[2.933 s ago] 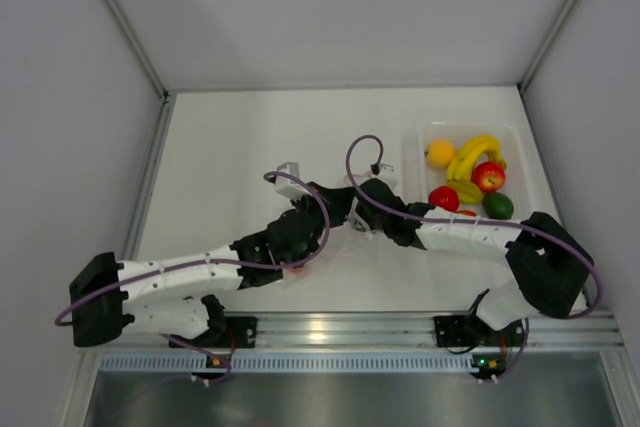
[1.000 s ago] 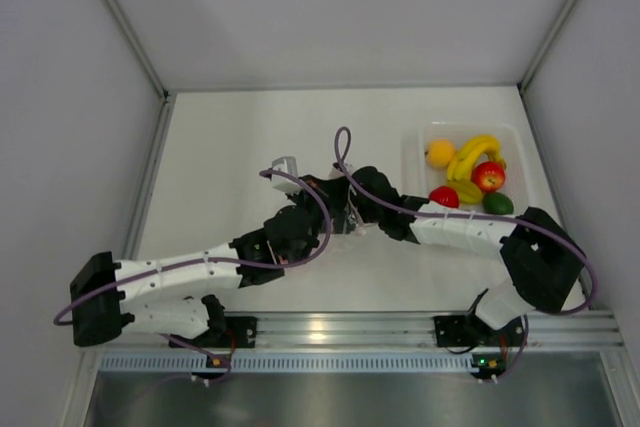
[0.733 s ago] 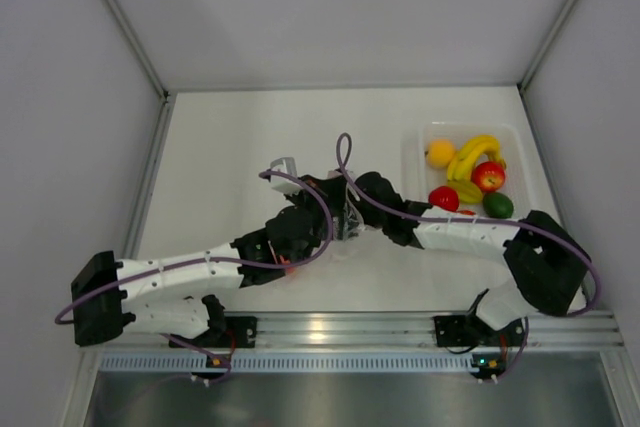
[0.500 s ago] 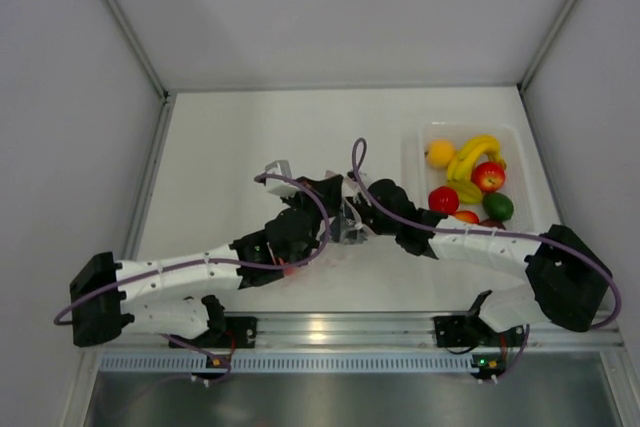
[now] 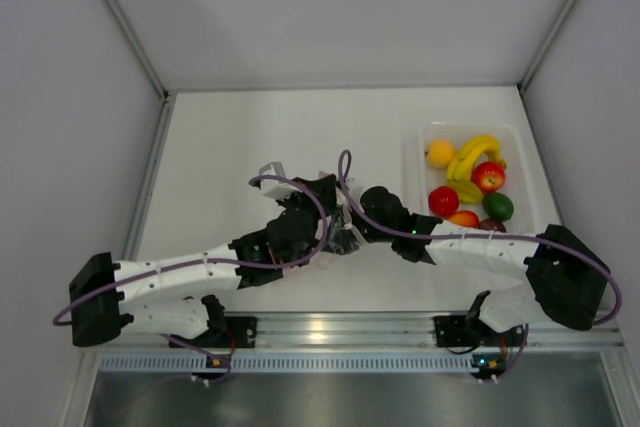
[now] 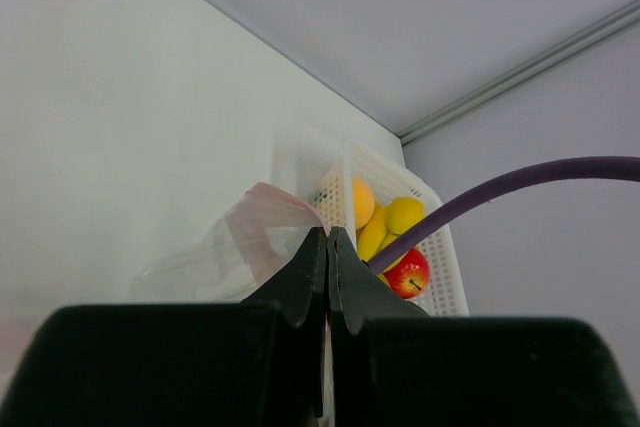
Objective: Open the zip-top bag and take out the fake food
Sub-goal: Pick up the fake fruit from the zipper food storage bag.
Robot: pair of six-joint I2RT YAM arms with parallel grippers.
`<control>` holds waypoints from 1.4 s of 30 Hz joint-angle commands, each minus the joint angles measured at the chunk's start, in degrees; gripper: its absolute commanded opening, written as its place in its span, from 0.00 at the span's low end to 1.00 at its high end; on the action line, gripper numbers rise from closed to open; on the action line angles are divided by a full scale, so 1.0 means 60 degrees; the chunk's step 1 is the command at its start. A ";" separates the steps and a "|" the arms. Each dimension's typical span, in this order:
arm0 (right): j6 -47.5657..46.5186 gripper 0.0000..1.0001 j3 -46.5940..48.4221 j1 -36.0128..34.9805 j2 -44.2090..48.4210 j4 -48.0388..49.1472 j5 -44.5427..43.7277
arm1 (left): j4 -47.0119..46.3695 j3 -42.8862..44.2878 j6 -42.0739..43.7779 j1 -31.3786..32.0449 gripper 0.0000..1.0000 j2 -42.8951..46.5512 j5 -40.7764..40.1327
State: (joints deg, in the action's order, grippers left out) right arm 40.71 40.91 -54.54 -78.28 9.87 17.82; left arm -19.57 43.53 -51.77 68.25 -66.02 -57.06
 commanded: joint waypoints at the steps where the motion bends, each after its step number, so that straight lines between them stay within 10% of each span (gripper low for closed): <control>1: -0.0632 0.00 0.0184 -0.0387 0.0112 0.0597 -0.0070 | 0.0127 0.0450 -0.0234 -0.0022 0.00 0.0134 -0.0568; 22: -0.0794 0.00 0.0930 -0.0533 -0.1849 0.0686 0.1380 | -0.0541 0.0495 0.0541 -0.0125 0.00 0.0763 0.0807; 33: 0.0464 0.00 0.1825 -0.0358 -0.1588 -0.1381 -0.2587 | -0.0898 0.0421 0.0674 -0.0139 0.00 0.0735 0.2126; 42: 0.1741 0.00 0.1620 0.0111 -0.1060 -0.0604 -0.2707 | -0.1455 0.0275 0.0074 -0.0139 0.00 -0.0026 0.2918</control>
State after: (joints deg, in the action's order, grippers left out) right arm 48.18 49.17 -54.83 -87.53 7.05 5.61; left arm -23.20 44.75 -48.58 66.70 -64.79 -44.40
